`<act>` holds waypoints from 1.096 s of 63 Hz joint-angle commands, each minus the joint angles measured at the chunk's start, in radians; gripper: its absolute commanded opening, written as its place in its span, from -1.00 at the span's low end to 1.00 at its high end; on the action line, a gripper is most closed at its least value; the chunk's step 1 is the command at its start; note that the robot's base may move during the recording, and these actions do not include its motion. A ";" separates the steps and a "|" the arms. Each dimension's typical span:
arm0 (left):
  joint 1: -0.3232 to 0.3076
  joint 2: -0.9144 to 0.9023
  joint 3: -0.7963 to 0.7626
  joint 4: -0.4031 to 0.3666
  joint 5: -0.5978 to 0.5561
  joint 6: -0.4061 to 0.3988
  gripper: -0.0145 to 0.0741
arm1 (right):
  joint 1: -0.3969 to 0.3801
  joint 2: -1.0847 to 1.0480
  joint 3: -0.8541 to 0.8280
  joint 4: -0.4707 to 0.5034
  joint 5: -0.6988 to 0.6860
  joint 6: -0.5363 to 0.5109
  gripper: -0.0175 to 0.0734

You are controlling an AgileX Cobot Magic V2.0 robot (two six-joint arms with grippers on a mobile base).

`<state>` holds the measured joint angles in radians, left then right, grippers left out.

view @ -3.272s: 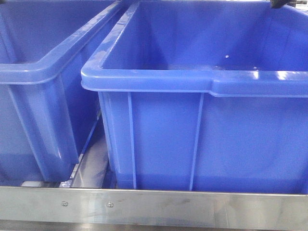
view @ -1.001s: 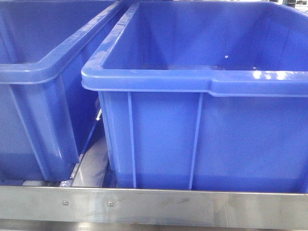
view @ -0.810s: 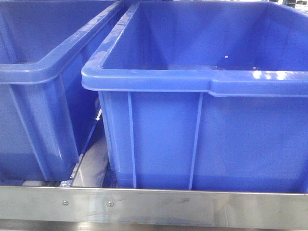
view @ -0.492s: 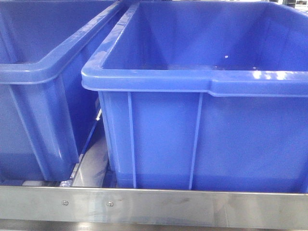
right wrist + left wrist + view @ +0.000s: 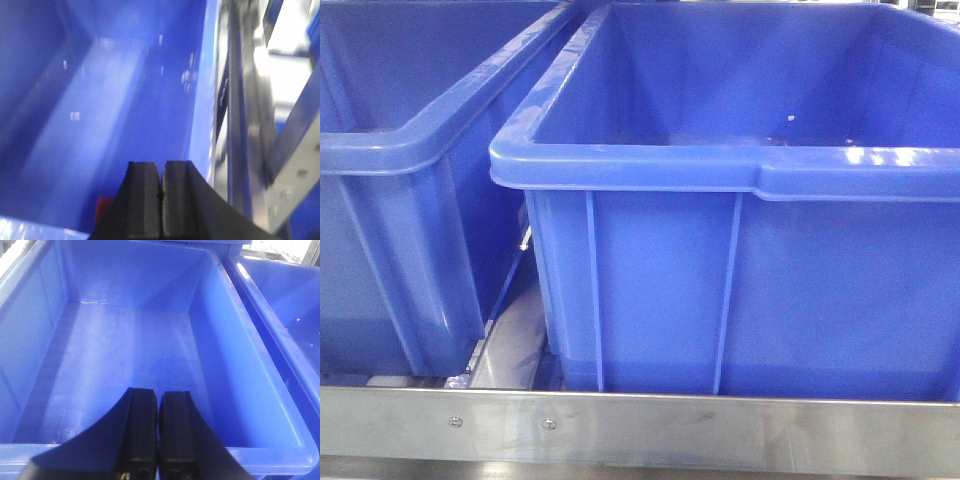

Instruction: Sort and place red and blue blocks on shelf

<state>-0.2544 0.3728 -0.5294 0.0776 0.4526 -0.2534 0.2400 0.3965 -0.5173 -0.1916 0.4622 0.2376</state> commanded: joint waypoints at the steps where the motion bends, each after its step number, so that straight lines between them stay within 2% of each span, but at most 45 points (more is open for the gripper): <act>1: 0.003 0.004 -0.028 -0.002 -0.078 -0.008 -0.37 | -0.016 -0.058 0.026 -0.028 -0.148 -0.007 -0.46; 19: 0.003 0.004 -0.028 -0.002 -0.078 -0.008 -0.37 | -0.113 -0.287 0.305 -0.027 -0.282 -0.007 -0.46; 36: 0.003 0.004 -0.028 -0.002 -0.078 -0.008 -0.37 | -0.140 -0.426 0.529 -0.026 -0.402 -0.006 -0.46; 69: 0.003 0.004 -0.028 -0.002 -0.078 -0.008 -0.37 | -0.140 -0.426 0.526 -0.028 -0.387 -0.006 -0.46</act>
<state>-0.2544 0.3728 -0.5294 0.0776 0.4526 -0.2534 0.1070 -0.0104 0.0299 -0.2021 0.1678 0.2376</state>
